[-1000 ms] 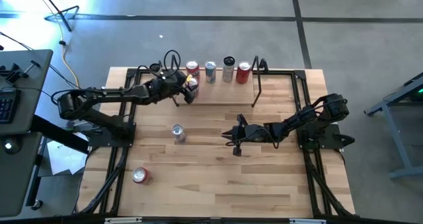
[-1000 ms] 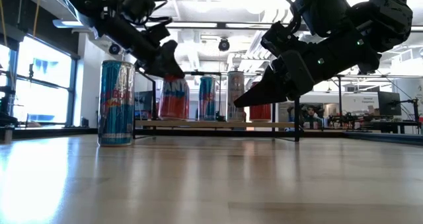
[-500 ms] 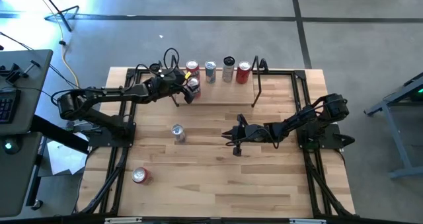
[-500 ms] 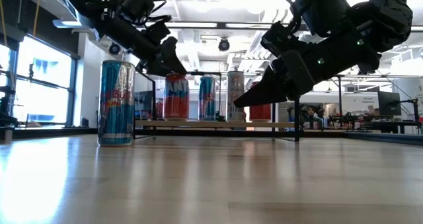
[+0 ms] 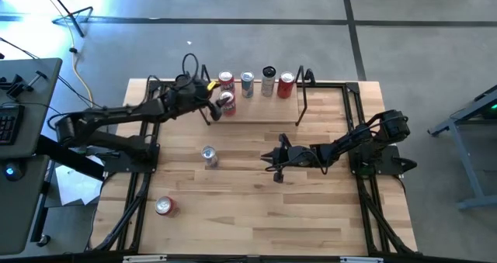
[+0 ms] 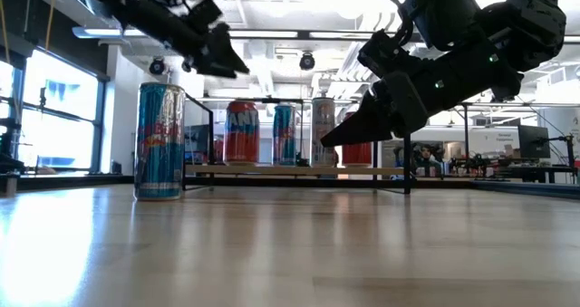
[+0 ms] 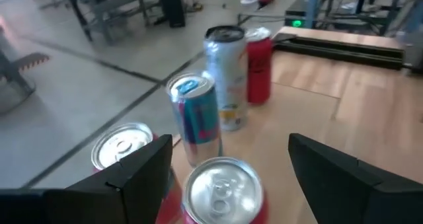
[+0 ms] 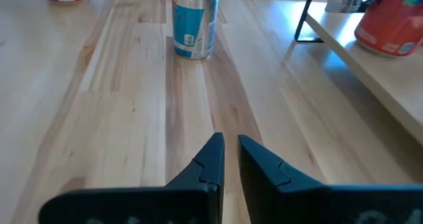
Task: Place canned beverage on shelf
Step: Put the blue soda can on the shelf aligned with the other blue soda can
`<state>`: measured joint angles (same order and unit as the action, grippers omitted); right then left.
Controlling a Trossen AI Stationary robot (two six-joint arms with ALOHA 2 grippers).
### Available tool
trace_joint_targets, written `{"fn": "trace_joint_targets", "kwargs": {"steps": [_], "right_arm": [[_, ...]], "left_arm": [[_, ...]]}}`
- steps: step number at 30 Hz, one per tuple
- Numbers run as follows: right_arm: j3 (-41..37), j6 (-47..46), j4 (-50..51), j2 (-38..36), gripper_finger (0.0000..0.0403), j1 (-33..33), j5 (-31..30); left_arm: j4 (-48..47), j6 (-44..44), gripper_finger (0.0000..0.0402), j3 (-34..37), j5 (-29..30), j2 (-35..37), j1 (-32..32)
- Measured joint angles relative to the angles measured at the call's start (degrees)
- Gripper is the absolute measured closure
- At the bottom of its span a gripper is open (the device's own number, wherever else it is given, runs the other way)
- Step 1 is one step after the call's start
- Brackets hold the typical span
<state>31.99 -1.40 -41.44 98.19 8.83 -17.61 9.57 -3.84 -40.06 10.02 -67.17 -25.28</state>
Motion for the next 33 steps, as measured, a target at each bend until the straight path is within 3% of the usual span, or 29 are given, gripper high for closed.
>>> {"fn": "trace_joint_targets", "kwargs": {"steps": [5, 8, 13, 17, 21, 28, 33], "right_arm": [[0.0, 0.4, -1.8, 0.0, 0.0376, -0.1, 0.3], [0.0, 2.0, -5.1, 0.0, 0.0376, -0.1, 3.7], [0.5, 2.5, -12.3, 0.0, 0.0375, -0.5, 8.3], [5.2, 2.8, -12.7, 2.2, 0.0357, -0.6, 9.6], [15.0, 2.8, -8.2, 7.9, 0.0298, -0.9, 15.3], [33.6, 5.0, 4.0, 17.1, 0.0142, -2.5, 14.8], [40.2, 6.0, 5.4, 20.5, 0.0098, -4.1, 14.1]], "left_arm": [[-9.7, -1.9, 0.0123, 0.0, 1.1, 6.8, 6.0], [-11.6, -3.3, 0.0151, 2.0, 6.1, 9.1, 13.0], [-10.5, -5.3, 0.0218, 8.3, 16.3, 11.6, 24.9], [-4.6, -4.0, 0.0271, 14.1, 20.5, 13.9, 32.2], [2.1, -3.7, 0.0311, 18.9, 24.8, 17.1, 37.1], [3.7, -3.5, 0.0337, 23.1, 31.5, 23.9, 40.3], [3.9, -3.6, 0.0337, 25.0, 31.4, 27.7, 40.9]]}}
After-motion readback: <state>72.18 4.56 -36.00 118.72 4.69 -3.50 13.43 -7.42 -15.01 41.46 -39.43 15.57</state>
